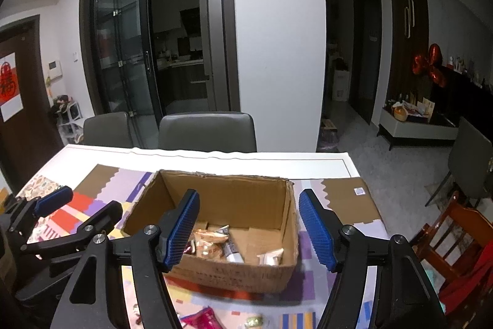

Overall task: Organize snacks
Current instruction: 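Withdraw both tools from the box toward the gold biscuit and pink packet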

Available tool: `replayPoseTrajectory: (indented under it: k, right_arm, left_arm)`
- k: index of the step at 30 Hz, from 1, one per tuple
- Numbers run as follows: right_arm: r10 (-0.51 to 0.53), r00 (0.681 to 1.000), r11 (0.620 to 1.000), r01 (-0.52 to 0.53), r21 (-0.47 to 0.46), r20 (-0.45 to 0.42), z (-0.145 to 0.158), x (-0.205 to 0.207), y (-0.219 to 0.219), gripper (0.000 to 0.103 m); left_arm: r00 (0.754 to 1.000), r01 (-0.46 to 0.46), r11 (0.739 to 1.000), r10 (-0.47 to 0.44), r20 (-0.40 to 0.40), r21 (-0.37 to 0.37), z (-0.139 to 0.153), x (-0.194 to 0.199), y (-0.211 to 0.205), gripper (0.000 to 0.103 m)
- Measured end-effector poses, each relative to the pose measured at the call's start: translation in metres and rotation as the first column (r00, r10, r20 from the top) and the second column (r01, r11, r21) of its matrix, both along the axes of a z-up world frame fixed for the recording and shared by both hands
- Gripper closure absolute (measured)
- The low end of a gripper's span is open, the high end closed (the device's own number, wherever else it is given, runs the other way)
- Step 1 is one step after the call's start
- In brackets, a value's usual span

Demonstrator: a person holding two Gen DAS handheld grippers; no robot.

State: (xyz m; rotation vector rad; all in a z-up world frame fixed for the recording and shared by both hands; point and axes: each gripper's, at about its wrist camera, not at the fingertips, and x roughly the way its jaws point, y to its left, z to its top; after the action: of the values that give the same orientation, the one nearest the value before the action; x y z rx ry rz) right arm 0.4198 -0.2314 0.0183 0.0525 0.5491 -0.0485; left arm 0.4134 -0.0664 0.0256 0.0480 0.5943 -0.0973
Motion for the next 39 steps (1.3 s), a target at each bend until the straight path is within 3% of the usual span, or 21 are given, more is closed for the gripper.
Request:
replayPoseTrajectory:
  k: [17,22,39]
  right_arm:
    - [0.023,0.999,1.0,-0.022,-0.013,0.025,0.015,-0.048,0.005,0.035]
    - [0.026,0.999,1.0,-0.025,-0.018,0.036,0.016,-0.061,0.006,0.028]
    - [0.088,0.996,0.995,-0.087,-0.041,0.03,0.009,-0.088,0.023,0.02]
  left_arm:
    - [0.999,-0.028,1.0,0.027,0.043,0.012,0.017,-0.054,0.008,0.014]
    - [0.998,-0.033,0.999,0.032,0.05,0.009,0.019,-0.067,0.012,0.014]
    - [0.995,-0.077,0.997,0.076,0.061,0.009,0.011,-0.105,0.031,0.009]
